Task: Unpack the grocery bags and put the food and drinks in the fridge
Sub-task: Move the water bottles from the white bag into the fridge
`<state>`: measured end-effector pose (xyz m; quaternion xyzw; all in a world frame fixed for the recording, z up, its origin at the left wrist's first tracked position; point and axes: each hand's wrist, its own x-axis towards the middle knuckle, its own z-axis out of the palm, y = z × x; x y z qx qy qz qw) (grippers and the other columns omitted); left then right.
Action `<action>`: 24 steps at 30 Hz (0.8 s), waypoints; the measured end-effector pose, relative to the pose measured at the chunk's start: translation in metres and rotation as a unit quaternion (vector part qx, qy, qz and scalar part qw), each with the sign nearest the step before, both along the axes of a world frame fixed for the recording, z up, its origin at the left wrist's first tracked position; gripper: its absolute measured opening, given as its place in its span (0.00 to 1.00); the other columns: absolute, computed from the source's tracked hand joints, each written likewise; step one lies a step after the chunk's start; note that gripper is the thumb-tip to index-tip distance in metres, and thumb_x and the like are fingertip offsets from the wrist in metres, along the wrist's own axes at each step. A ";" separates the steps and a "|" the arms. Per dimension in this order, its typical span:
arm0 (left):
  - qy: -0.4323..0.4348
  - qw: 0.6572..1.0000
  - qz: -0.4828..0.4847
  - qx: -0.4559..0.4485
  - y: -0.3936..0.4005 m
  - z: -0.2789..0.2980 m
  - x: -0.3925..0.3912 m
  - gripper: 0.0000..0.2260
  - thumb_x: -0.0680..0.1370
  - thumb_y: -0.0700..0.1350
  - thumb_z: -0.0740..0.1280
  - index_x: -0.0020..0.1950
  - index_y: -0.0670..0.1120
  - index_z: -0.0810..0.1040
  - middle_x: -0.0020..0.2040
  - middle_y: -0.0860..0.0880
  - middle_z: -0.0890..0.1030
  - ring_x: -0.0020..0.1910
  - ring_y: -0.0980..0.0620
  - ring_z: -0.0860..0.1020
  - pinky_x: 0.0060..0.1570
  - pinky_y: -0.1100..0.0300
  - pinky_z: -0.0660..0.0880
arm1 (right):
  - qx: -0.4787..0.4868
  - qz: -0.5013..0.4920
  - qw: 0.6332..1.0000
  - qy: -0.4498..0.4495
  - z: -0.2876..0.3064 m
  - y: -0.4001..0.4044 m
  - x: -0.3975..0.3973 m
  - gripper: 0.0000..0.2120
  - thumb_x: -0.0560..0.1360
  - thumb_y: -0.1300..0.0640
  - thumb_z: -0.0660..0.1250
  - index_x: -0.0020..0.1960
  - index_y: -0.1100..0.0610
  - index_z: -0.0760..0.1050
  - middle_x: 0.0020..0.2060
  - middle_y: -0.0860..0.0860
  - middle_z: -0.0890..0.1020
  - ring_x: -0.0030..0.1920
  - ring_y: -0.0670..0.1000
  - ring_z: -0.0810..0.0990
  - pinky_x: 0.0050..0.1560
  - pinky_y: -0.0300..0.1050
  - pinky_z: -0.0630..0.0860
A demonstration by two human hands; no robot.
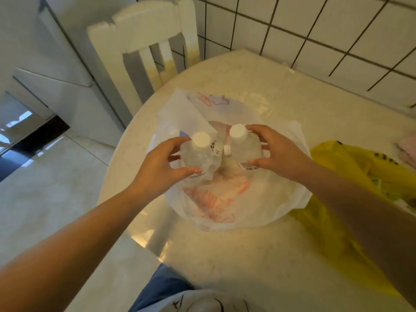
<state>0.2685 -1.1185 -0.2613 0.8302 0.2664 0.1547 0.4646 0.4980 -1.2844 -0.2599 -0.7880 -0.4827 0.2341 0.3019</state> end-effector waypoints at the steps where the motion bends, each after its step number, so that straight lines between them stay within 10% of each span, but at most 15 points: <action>1: -0.009 1.000 0.006 -0.017 -0.001 -0.002 -0.001 0.29 0.63 0.49 0.78 0.59 0.59 0.69 0.53 0.66 0.73 0.50 0.74 0.74 0.46 0.80 0.68 | 0.010 -0.002 1.000 0.015 0.000 -0.002 0.000 0.39 0.63 0.57 0.77 0.69 0.45 0.63 0.62 0.47 0.73 0.62 0.48 0.72 0.62 0.51 0.72; 6: -0.012 0.999 0.013 -0.045 0.004 -0.003 -0.006 0.29 0.66 0.54 0.71 0.65 0.59 0.65 0.60 0.62 0.73 0.56 0.67 0.74 0.54 0.72 0.71 | 0.051 -0.012 0.998 0.037 0.001 -0.011 -0.008 0.36 0.66 0.59 0.75 0.62 0.35 0.59 0.56 0.35 0.68 0.62 0.46 0.70 0.63 0.44 0.70; 13: 0.027 1.000 -0.003 0.014 0.003 -0.010 -0.008 0.31 0.68 0.58 0.68 0.69 0.59 0.62 0.63 0.63 0.66 0.61 0.64 0.68 0.56 0.69 0.67 | 0.040 -0.025 0.999 0.007 -0.005 -0.009 -0.014 0.36 0.67 0.54 0.75 0.67 0.40 0.58 0.60 0.44 0.67 0.60 0.44 0.69 0.52 0.28 0.70; 24: -0.054 0.989 0.129 -0.043 -0.010 0.005 -0.019 0.28 0.69 0.44 0.75 0.66 0.53 0.68 0.59 0.59 0.74 0.56 0.59 0.75 0.47 0.71 0.74 | 0.084 -0.011 0.995 0.052 0.015 -0.005 -0.039 0.35 0.65 0.56 0.77 0.63 0.39 0.62 0.56 0.35 0.72 0.60 0.45 0.73 0.60 0.52 0.74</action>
